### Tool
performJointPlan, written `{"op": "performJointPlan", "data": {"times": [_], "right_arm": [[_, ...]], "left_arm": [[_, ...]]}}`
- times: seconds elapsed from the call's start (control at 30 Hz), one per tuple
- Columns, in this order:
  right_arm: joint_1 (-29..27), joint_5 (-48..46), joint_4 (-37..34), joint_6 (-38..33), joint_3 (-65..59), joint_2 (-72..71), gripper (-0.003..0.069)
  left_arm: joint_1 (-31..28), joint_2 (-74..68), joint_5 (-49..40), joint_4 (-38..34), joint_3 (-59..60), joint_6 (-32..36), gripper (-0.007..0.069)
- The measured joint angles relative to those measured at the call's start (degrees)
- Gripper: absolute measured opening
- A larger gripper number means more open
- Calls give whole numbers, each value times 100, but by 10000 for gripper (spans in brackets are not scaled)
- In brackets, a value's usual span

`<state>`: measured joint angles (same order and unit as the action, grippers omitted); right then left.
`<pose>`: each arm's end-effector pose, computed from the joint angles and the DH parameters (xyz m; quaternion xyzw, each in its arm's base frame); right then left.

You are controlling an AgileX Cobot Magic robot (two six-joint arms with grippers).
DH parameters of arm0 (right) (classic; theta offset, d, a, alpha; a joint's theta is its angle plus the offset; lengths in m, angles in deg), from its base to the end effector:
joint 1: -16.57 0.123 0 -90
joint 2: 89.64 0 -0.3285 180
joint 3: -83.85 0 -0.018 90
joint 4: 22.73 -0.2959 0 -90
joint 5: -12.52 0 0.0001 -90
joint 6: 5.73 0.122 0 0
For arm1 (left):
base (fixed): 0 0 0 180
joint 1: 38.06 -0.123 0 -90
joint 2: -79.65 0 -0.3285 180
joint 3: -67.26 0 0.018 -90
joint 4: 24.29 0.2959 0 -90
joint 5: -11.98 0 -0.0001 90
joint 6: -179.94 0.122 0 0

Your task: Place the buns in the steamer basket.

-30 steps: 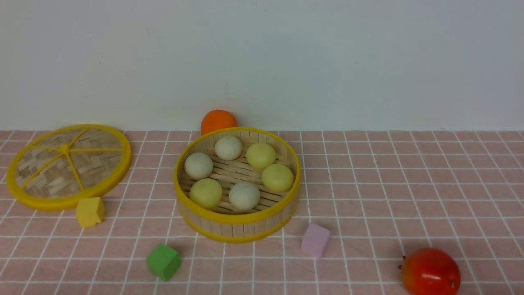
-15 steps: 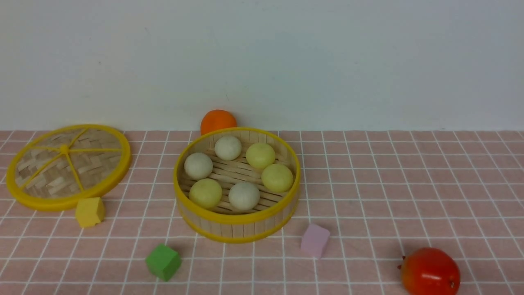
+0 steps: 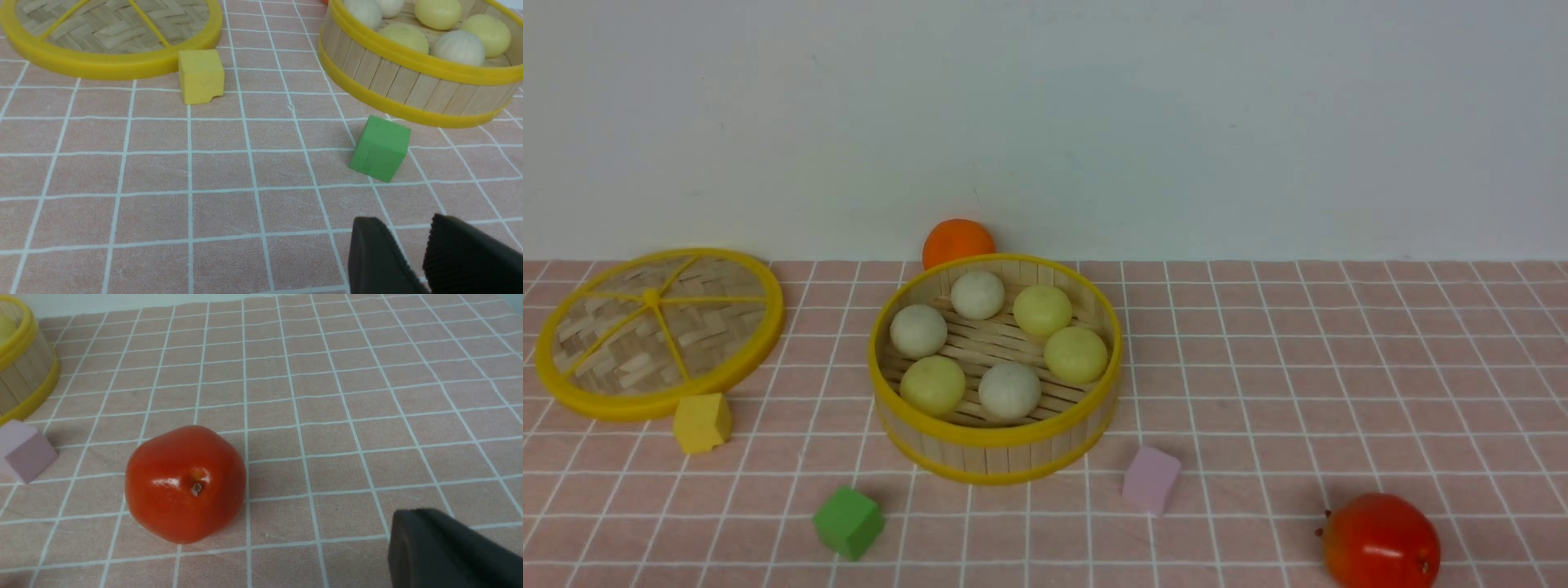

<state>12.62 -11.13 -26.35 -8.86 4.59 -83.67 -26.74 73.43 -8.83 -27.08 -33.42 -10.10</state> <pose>0.0821 -0.0026 0.1602 0.0220 0.8130 -0.0088 0.5818 0.0820 -0.0186 0.1652 -0.0041 0.8003 -0.1313 0.5850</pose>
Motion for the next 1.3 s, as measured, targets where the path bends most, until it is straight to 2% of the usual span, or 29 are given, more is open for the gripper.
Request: {"op": "performJointPlan", "data": {"times": [1.3], "right_arm": [[0,11,-1,0,0,0,53]], "left_arm": [[0,0,0,0,0,0,240]]}}
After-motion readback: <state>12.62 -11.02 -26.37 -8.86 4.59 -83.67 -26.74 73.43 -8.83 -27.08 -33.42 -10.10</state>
